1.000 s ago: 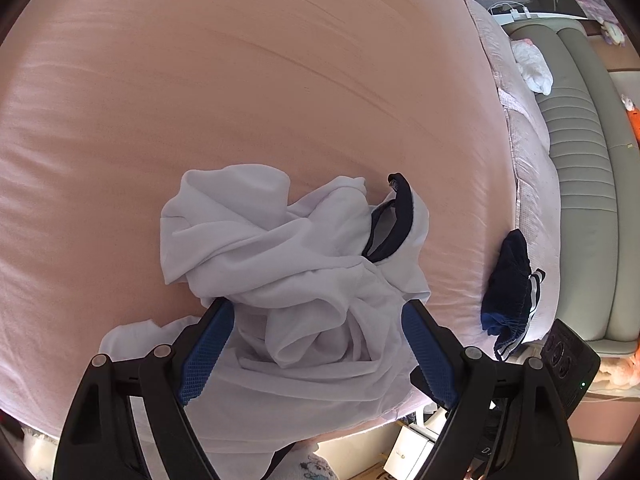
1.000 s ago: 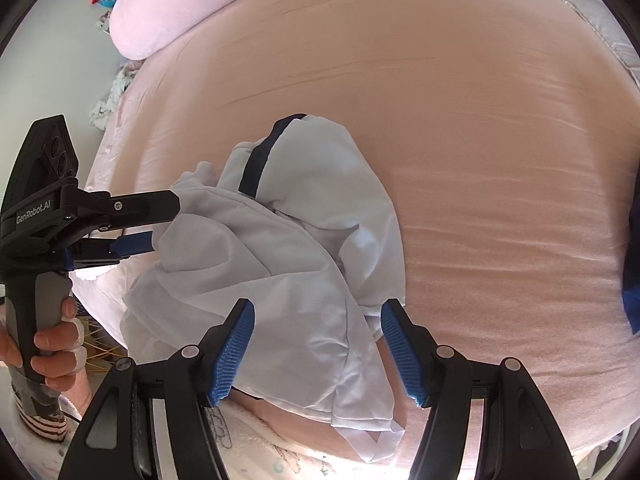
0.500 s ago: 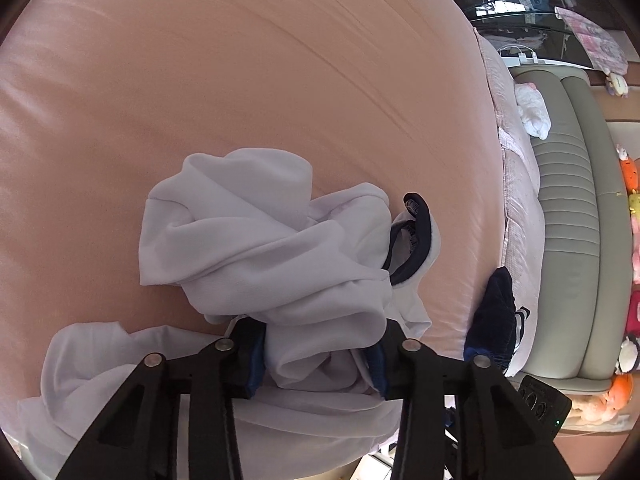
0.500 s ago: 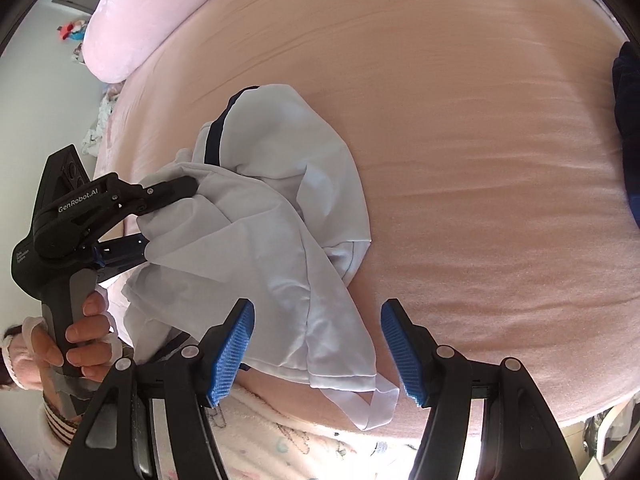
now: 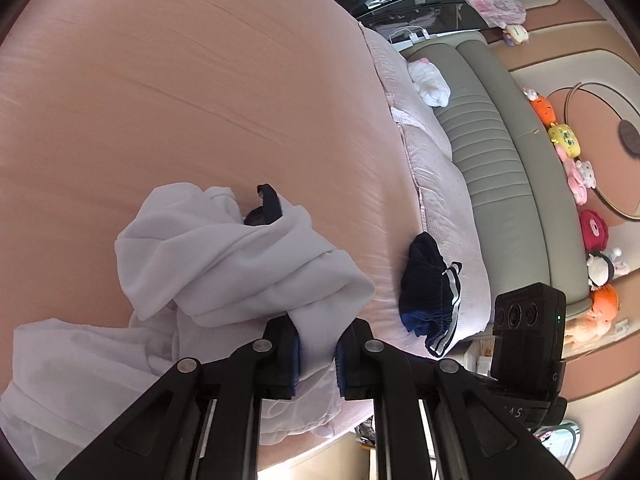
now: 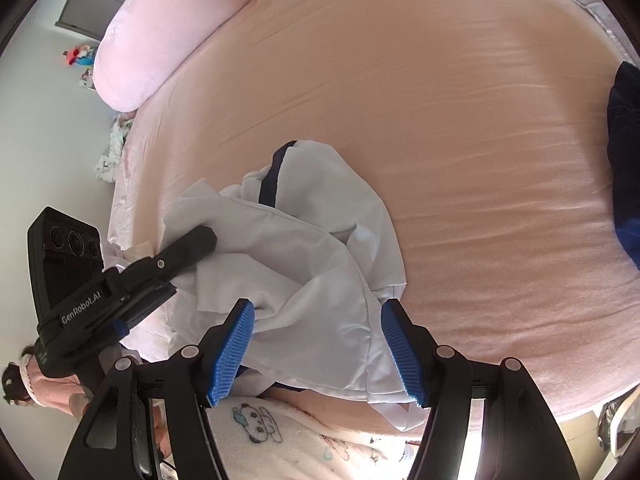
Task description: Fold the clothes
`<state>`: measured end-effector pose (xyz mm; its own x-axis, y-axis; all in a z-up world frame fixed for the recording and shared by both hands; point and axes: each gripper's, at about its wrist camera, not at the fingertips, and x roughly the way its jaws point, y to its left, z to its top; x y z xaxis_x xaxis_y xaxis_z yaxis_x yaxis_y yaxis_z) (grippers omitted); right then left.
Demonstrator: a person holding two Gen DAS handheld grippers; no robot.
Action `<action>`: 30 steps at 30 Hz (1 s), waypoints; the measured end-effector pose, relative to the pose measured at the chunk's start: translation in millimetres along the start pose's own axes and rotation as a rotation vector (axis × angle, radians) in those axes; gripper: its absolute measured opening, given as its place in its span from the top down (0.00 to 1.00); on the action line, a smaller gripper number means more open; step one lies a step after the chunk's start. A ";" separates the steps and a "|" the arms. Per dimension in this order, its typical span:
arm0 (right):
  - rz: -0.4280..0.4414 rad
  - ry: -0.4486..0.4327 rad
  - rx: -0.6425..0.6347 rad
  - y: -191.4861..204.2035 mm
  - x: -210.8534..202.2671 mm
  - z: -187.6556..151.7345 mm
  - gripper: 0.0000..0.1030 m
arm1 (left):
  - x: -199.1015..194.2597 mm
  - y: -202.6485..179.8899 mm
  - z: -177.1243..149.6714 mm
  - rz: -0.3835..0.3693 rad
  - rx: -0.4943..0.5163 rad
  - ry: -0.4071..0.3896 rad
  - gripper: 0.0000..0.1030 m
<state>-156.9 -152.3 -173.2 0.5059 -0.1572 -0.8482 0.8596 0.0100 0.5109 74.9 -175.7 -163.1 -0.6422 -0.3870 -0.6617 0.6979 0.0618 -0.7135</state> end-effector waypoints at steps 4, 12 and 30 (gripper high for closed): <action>-0.010 -0.025 0.029 -8.7 -13.7 11.1 0.36 | 7.7 -11.5 -11.3 -0.006 0.041 0.043 0.89; 0.023 -0.031 0.051 8.0 -10.1 21.8 0.36 | 28.7 -24.2 -36.6 -0.031 0.042 0.128 0.89; -0.020 0.070 -0.091 12.6 20.3 0.7 0.66 | 37.0 -28.0 -64.8 -0.016 0.054 0.257 0.89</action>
<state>-135.9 -156.0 -183.9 0.4899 -0.0890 -0.8672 0.8708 0.0978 0.4818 11.0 -132.1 -182.6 -0.7077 -0.1409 -0.6923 0.6987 0.0056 -0.7154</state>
